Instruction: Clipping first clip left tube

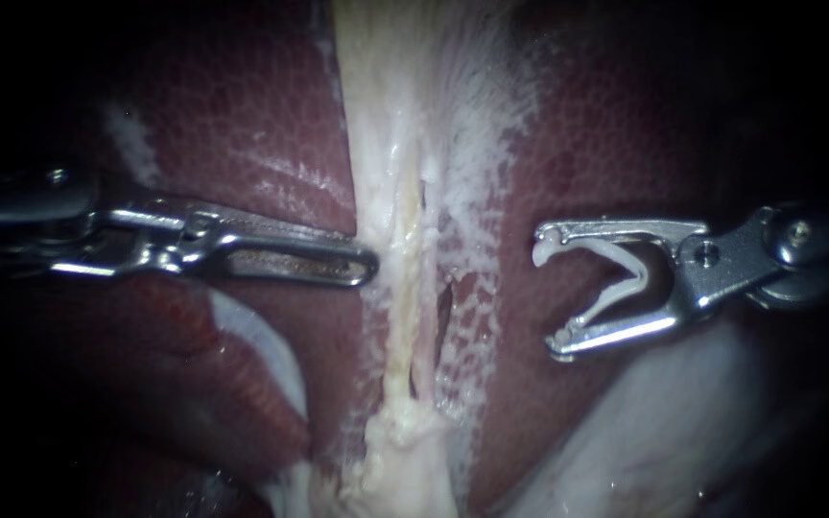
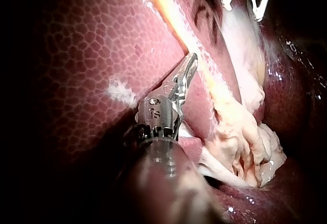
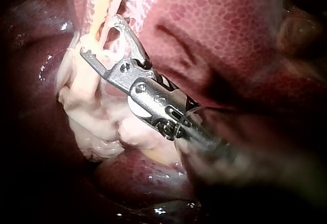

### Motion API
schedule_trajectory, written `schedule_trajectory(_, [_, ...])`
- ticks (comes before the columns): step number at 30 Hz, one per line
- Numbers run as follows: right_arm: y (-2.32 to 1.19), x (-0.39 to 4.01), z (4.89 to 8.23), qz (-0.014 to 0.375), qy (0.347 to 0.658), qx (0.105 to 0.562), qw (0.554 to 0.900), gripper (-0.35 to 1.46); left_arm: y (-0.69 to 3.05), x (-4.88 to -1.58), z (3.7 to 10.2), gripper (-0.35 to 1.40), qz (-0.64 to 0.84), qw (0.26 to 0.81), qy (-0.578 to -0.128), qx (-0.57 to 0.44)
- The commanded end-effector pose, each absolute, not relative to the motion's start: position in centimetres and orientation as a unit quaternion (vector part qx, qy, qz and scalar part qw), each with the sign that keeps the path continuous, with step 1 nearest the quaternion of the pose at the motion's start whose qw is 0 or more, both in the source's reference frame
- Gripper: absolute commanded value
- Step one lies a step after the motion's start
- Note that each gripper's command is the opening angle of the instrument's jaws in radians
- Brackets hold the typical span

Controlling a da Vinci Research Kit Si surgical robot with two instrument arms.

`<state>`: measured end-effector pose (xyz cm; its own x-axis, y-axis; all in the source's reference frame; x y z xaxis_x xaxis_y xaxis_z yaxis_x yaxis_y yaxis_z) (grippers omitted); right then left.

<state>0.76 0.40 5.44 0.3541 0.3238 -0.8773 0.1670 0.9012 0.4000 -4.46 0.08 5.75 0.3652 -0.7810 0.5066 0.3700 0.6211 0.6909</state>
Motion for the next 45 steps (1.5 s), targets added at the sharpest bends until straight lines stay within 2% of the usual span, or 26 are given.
schedule_trajectory(1, [0.4,0.75,5.44,0.049,0.566,0.217,0.794,0.6,0.08,-4.46,5.75,-0.25,-0.364,0.791,-0.43,0.239])
schedule_trajectory(17, [0.27,0.87,5.54,0.057,0.564,0.227,0.792,0.6,0.17,-4.33,5.54,-0.25,-0.368,0.79,-0.429,0.238])
schedule_trajectory(28, [-0.12,1.24,5.85,0.096,0.549,0.275,0.784,0.6,0.32,-4.03,5.11,-0.25,-0.384,0.781,-0.438,0.226])
schedule_trajectory(37, [-0.22,1.6,6.02,0.121,0.54,0.283,0.784,0.6,0.23,-4.01,4.95,-0.25,-0.387,0.779,-0.439,0.224])
schedule_trajectory(45, [-0.28,1.85,6.21,0.121,0.538,0.287,0.783,0.6,0.2,-4.0,4.91,-0.25,-0.387,0.779,-0.439,0.224])
